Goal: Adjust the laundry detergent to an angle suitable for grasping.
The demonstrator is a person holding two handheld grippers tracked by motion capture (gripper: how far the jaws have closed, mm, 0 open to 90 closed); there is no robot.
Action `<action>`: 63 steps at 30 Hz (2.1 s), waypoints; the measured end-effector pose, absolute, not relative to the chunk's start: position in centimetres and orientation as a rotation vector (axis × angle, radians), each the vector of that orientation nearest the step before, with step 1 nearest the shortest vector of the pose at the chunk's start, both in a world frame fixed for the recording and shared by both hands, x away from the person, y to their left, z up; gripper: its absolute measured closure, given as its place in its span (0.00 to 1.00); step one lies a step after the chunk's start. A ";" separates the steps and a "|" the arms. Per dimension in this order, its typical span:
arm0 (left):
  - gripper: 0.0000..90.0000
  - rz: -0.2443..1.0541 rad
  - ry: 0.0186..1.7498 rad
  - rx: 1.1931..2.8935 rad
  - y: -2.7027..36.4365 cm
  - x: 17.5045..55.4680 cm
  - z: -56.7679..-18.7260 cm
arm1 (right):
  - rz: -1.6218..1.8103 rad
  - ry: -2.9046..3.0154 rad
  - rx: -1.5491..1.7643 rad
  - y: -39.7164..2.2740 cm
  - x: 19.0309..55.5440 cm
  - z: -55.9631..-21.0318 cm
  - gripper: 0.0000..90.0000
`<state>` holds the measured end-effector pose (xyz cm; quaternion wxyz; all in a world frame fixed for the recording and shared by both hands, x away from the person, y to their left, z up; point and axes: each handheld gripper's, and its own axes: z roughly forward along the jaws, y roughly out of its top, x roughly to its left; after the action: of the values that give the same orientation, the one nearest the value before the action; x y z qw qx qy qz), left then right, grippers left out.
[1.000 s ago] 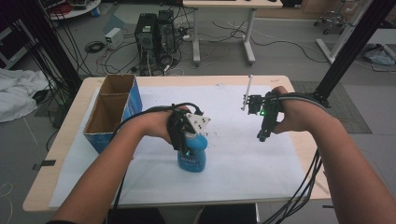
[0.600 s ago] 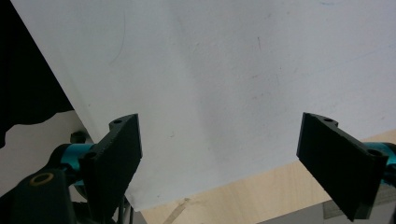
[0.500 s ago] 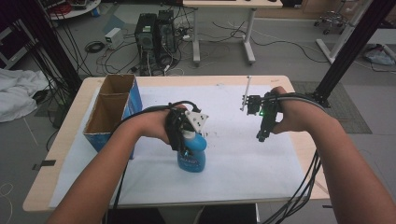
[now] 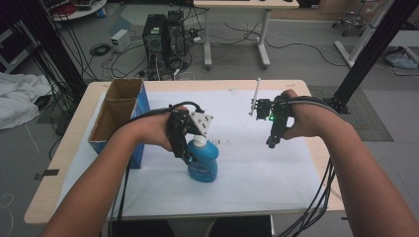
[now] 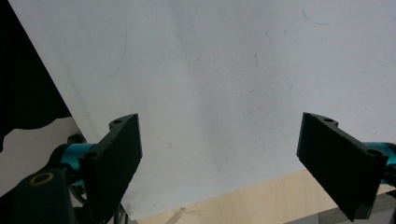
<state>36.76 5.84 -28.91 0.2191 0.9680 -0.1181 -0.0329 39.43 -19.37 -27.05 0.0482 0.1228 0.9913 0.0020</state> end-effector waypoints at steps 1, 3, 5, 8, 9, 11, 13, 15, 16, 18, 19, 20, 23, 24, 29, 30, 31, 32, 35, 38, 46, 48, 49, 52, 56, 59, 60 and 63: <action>0.28 -0.087 -0.319 2.684 6.0 36.7 -28.7 | 0.015 3.024 0.355 -19.3 39.5 -27.0 0.15; 0.28 -0.085 -0.312 2.685 6.1 36.7 -28.6 | 0.014 3.024 0.358 -19.2 39.5 -27.0 0.15; 0.27 -0.071 -0.292 2.700 6.6 36.5 -27.9 | 0.017 3.022 0.355 -19.1 39.4 -26.9 0.15; 0.25 -0.062 -0.277 2.715 7.0 36.5 -27.4 | 0.015 3.020 0.353 -18.9 39.3 -26.9 0.15; 0.24 -0.061 -0.262 2.717 7.2 36.4 -27.2 | 0.015 3.020 0.344 -19.0 39.3 -26.8 0.15; 0.24 -0.046 -0.254 2.736 7.6 36.5 -26.8 | 0.016 3.019 0.355 -18.9 39.2 -26.8 0.15; 0.24 -0.040 -0.232 2.745 7.9 36.4 -26.5 | 0.015 3.018 0.361 -18.9 39.1 -26.7 0.15; 0.23 -0.031 -0.212 2.766 8.2 36.4 -26.2 | 0.014 3.018 0.357 -18.9 39.0 -26.7 0.15; 0.22 -0.027 -0.200 2.772 8.4 36.4 -26.1 | 0.013 3.017 0.352 -18.9 39.0 -26.7 0.15; 0.22 -0.019 -0.180 2.791 8.7 36.4 -25.8 | 0.019 3.017 0.353 -18.9 39.0 -26.7 0.15; 0.21 -0.017 -0.166 2.801 8.8 36.4 -25.7 | 0.020 3.017 0.353 -18.8 39.0 -26.7 0.15; 0.20 -0.018 -0.156 2.812 8.9 36.4 -25.6 | 0.017 3.018 0.354 -18.8 39.0 -26.7 0.15; 0.18 -0.018 -0.122 2.840 9.3 36.4 -25.5 | 0.020 3.019 0.348 -18.7 39.0 -26.8 0.15; 0.18 0.003 -0.096 2.855 9.5 36.4 -25.3 | 0.020 3.019 0.350 -18.7 39.0 -26.7 0.15; 0.15 0.033 -0.051 2.883 10.1 36.3 -24.9 | 0.018 3.020 0.343 -18.6 39.0 -26.7 0.15; 0.15 0.033 -0.051 2.883 10.1 36.3 -24.9 | 0.027 3.019 0.351 -18.5 39.0 -26.8 0.15; 0.15 0.053 -0.036 2.919 10.3 36.2 -24.6 | 0.027 3.019 0.351 -18.5 39.0 -26.8 0.15; 0.15 0.053 -0.036 2.919 10.3 36.2 -24.6 | 0.027 3.019 0.351 -18.5 39.0 -26.8 0.15; 0.15 0.067 0.011 2.966 10.3 36.3 -24.1 | 0.034 3.018 0.326 -18.3 38.9 -26.6 0.15; 0.15 0.056 0.053 2.975 10.3 36.3 -23.9 | 0.034 3.017 0.325 -18.2 38.9 -26.5 0.15; 0.14 0.058 0.079 3.002 10.2 36.0 -24.0 | 0.035 3.013 0.319 -18.2 38.7 -26.5 0.15; 0.10 0.056 0.083 3.014 10.2 36.0 -23.9 | 0.038 3.017 0.312 -18.2 38.7 -26.4 0.15; 0.10 0.056 0.083 3.014 10.2 36.0 -23.9 | 0.038 3.017 0.312 -18.2 38.7 -26.4 0.15; 0.08 0.049 0.104 3.040 10.3 36.0 -23.9 | 0.035 3.018 0.311 -18.0 38.6 -26.5 0.15; 0.08 0.030 0.125 3.074 10.5 36.1 -23.8 | 0.031 3.018 0.304 -17.7 38.6 -26.5 0.15; 0.08 0.026 0.128 3.093 10.7 36.2 -23.8 | 0.033 3.020 0.297 -17.4 38.5 -26.6 0.15; 0.08 0.019 0.133 3.099 10.8 36.2 -23.7 | 0.026 3.025 0.299 -17.2 38.5 -26.6 0.15; 0.08 0.004 0.141 3.106 10.9 36.2 -23.7 | 0.021 3.026 0.282 -16.8 38.4 -26.6 0.15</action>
<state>36.18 10.92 -23.74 0.0161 0.9988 0.0453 0.0013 38.42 -16.82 -26.63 0.0511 0.0928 0.9944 0.0069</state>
